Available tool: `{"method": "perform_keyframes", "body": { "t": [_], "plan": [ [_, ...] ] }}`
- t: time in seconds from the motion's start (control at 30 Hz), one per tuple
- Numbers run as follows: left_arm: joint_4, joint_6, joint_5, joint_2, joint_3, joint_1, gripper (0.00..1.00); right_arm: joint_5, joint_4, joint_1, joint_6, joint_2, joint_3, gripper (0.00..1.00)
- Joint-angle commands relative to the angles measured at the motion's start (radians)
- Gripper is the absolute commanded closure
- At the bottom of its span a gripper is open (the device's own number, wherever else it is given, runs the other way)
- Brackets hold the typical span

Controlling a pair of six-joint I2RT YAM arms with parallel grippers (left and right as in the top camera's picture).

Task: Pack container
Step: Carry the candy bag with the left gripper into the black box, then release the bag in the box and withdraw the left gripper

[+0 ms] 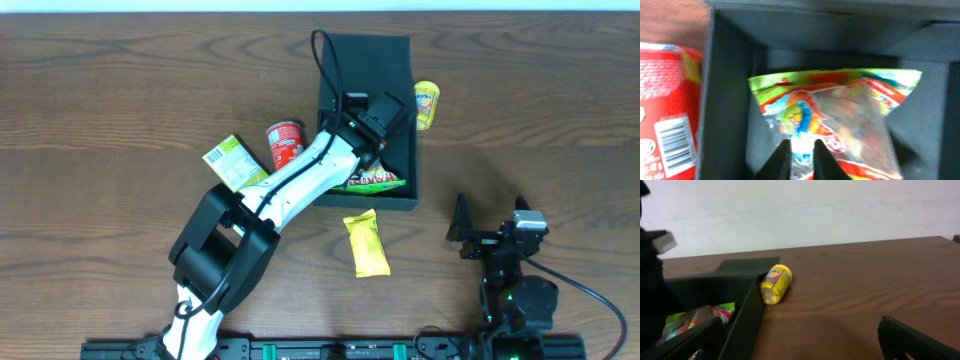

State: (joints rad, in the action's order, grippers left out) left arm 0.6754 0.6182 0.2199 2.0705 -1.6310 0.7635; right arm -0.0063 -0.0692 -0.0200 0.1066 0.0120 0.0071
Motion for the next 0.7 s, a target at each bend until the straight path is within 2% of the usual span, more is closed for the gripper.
{"method": "perform_keyframes", "body": {
  "t": [0.0,0.07,0.17,0.67],
  "plan": [
    [-0.011,-0.092,-0.169,-0.019,-0.059,0.015,0.77,0.003,-0.005,0.014,0.012,-0.005,-0.002,0.01],
    [-0.031,-0.099,-0.263,-0.016,-0.056,0.024,0.82,0.003,-0.005,0.014,0.012,-0.005,-0.002,0.01],
    [-0.049,-0.125,-0.246,-0.015,-0.05,0.03,0.94,0.003,-0.005,0.014,0.012,-0.005,-0.002,0.01],
    [-0.084,-0.166,-0.172,0.076,-0.008,0.028,0.94,0.003,-0.005,0.014,0.012,-0.005,-0.002,0.01]
  ]
}}
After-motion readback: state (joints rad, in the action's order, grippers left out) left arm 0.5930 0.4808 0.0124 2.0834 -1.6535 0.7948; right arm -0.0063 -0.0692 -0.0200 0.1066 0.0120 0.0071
